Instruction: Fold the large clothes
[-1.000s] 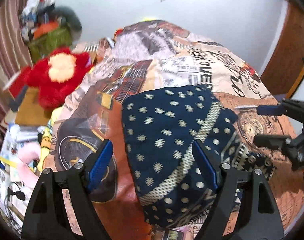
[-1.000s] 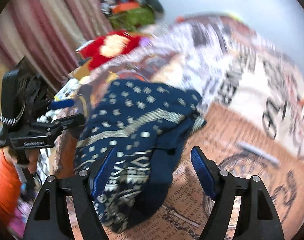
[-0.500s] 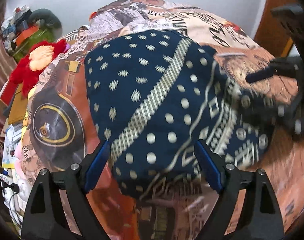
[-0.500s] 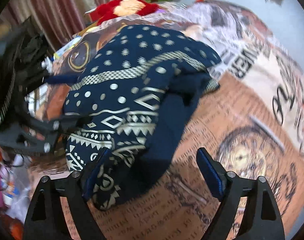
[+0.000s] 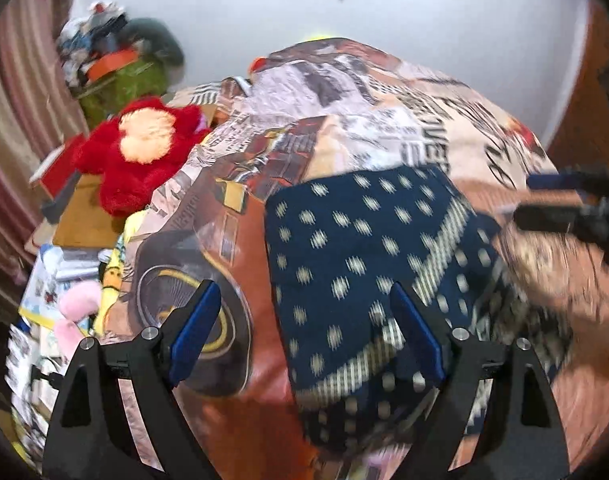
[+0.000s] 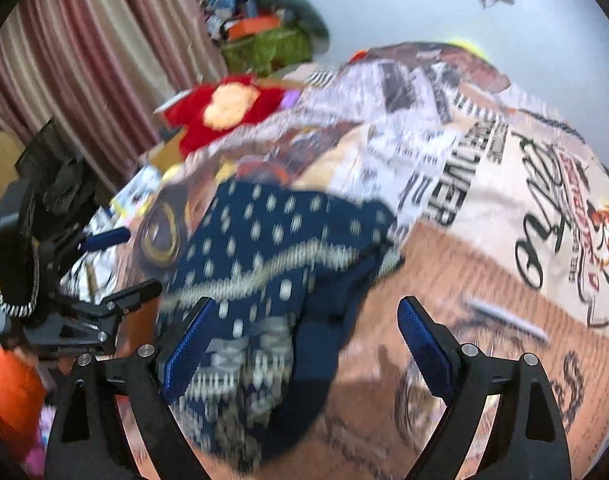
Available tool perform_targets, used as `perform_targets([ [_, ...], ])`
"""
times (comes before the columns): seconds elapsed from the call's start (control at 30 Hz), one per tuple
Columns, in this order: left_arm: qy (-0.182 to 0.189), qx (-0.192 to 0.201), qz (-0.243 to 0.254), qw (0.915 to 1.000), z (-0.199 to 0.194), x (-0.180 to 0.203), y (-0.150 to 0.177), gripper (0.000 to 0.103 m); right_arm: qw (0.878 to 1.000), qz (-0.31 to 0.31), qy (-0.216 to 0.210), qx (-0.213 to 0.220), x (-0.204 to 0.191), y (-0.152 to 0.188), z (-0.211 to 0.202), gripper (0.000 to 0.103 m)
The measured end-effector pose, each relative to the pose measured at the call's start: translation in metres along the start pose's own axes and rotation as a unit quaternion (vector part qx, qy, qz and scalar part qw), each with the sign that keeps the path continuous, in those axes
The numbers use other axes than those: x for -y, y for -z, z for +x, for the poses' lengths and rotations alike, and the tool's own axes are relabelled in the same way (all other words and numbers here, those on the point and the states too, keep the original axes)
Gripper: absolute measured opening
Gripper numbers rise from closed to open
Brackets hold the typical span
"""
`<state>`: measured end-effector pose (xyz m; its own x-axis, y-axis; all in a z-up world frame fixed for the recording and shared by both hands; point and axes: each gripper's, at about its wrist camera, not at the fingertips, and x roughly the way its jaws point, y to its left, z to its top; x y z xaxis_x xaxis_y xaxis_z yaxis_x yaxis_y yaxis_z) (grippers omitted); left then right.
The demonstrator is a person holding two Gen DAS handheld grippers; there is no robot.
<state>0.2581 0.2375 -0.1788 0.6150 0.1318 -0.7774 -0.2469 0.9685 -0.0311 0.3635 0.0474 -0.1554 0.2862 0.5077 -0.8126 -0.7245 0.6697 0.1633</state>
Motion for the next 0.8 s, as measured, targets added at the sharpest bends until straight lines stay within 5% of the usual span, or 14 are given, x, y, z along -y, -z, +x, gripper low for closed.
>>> perform_targets([
  [0.2, -0.029, -0.026, -0.006, 0.9992, 0.037, -0.003, -0.003, 0.087, 0.998, 0.019, 0.021, -0.048, 0.009, 0.001, 0.050, 0.091],
  [0.33, -0.014, -0.030, -0.018, 0.9993, 0.044, -0.011, 0.004, 0.091, 0.998, 0.018, 0.025, -0.060, 0.026, 0.017, 0.063, 0.091],
  [0.57, -0.035, -0.026, -0.047, 0.9980, 0.017, -0.021, 0.003, 0.091, 0.998, 0.046, 0.031, -0.044, 0.037, 0.021, 0.029, 0.091],
  [0.8, -0.022, 0.048, -0.055, 0.9971, -0.059, -0.012, -0.007, 0.091, 0.998, 0.038, 0.036, 0.026, 0.018, 0.018, -0.041, 0.091],
])
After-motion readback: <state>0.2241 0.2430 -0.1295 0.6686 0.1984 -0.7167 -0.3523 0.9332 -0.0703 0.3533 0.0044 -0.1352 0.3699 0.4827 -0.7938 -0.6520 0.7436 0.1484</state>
